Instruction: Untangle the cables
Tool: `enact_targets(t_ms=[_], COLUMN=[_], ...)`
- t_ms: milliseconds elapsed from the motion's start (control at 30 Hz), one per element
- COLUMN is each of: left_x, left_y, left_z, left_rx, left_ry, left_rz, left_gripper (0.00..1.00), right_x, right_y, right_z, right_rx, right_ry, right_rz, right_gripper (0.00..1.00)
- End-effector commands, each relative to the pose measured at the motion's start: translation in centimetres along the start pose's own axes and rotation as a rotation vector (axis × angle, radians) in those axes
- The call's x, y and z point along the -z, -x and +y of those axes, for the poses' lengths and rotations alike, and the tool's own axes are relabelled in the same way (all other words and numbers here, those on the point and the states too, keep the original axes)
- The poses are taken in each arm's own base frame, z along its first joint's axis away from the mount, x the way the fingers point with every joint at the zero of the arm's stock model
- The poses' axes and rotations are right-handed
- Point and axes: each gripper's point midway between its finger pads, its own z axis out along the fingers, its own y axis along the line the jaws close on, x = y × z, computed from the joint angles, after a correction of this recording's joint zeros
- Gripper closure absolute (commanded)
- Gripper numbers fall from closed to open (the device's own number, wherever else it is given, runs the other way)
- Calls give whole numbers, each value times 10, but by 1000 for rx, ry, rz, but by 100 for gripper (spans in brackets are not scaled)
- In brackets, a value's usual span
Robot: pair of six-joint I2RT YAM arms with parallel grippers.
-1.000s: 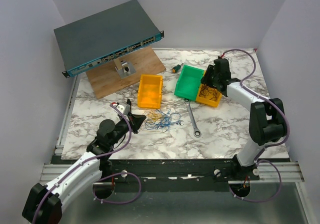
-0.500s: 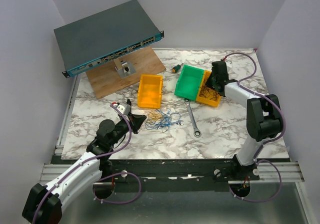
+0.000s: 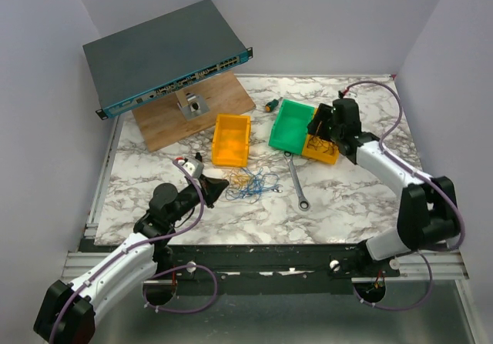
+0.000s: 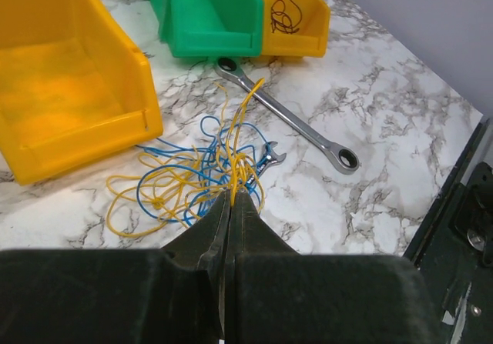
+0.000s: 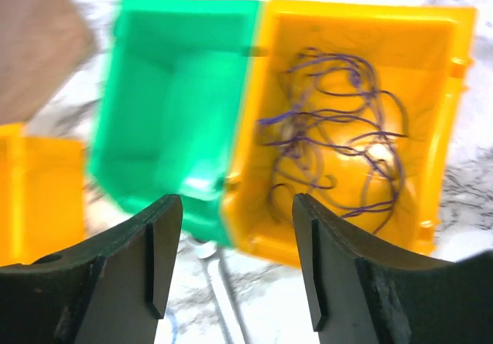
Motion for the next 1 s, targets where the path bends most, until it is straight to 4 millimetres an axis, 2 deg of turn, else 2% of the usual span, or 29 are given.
enact_targets(t_ms=[0, 100, 200, 267, 333, 400, 600, 867, 933, 967], left_x=[-4, -5, -7, -7, -7, -6, -5, -6, -7, -7], left_y=[17, 15, 14, 12, 12, 14, 13, 12, 11, 11], left_z=[-25, -32, -42, -49, -54, -57, -64, -66, -64, -62], left_rx=[-27, -31, -35, -45, -54, -60, -76, -79, -79, -78], left_ry=[-118, -156, -207, -239, -255, -269, -298, -311, -298, -286], left_rz=[-29, -20, -5, 3, 2, -4, -10, -3, 4, 1], left_gripper=[100, 100, 100, 100, 100, 100, 100, 100, 100, 100], right_x=[43, 77, 122, 146, 163, 176, 186, 182, 176, 174], right_y=[-10, -37, -71, -90, -114, -129, -156, -182, -186, -186], right_z=[54, 101, 150, 166, 172, 176, 184, 201, 202, 201], right_rx=[160, 238, 361, 441, 485, 500, 533, 565, 575, 575], right_ry=[222, 523, 816, 921, 1015, 1097, 1182, 1197, 1165, 1152], right_rz=[-2, 91, 131, 104, 113, 112, 134, 168, 172, 170], right_gripper=[33, 34, 34, 33, 33, 33, 39, 43, 55, 65])
